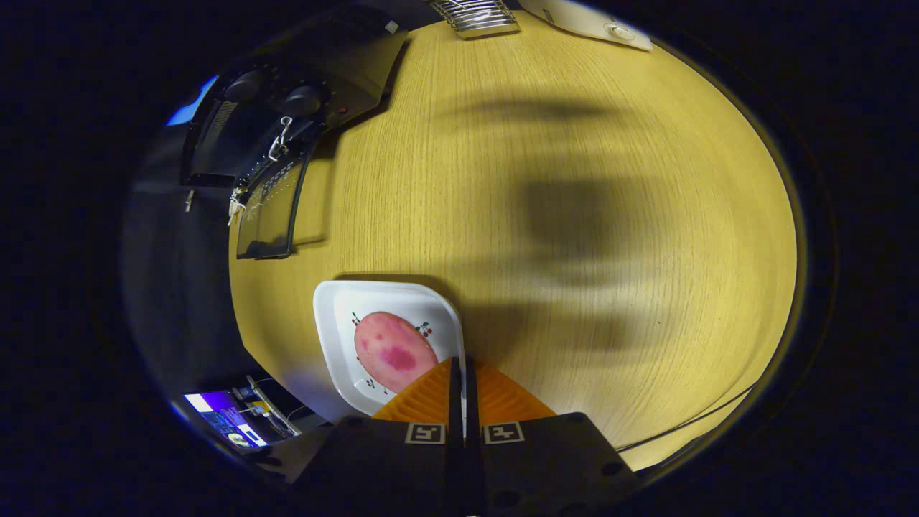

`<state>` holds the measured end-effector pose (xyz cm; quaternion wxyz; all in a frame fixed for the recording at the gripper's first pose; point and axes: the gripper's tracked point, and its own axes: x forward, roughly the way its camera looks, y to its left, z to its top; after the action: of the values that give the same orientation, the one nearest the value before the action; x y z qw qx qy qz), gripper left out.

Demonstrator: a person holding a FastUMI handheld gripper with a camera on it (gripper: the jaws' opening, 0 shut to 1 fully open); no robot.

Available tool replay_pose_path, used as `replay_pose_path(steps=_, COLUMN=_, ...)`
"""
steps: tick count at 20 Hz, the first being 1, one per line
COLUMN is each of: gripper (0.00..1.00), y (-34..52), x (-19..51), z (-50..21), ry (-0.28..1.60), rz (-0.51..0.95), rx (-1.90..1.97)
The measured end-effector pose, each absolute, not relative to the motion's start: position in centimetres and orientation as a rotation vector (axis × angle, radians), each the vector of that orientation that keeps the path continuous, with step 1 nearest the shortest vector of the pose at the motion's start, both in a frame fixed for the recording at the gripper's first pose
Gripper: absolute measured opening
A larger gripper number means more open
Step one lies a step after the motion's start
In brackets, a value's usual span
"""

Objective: Open the toaster oven, put the food inside, and close the toaster oven door.

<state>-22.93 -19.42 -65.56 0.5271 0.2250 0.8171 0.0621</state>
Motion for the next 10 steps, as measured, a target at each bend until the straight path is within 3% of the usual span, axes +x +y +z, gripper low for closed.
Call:
replay_pose_path(steps=5, gripper=0.05, y=-19.0, x=-22.8, z=-65.1, ry=1.86, rz=0.107, rx=0.859)
replay_pose_path(steps=10, gripper=0.05, y=-19.2, x=-24.6, z=-63.7, ry=1.74, rz=-0.032, rx=1.049)
